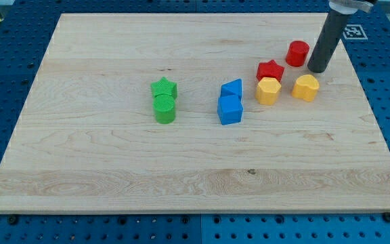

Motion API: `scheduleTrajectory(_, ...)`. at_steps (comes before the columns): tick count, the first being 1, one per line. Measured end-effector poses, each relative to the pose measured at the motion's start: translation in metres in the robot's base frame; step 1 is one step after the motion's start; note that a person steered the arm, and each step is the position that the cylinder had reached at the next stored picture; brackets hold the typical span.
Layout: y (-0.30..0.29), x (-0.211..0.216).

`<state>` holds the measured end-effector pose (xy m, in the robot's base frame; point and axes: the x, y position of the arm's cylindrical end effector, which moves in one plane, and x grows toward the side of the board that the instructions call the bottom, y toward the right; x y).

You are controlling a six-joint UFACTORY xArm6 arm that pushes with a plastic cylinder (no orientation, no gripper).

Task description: Separate the red star from the yellow hexagon

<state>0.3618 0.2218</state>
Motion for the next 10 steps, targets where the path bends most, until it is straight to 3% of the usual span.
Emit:
scheduleTrajectory(2,-0.003,0.019)
scheduleTrajectory(6,-0.071,0.032)
scheduleTrajectory(10,-0.133,-0.031)
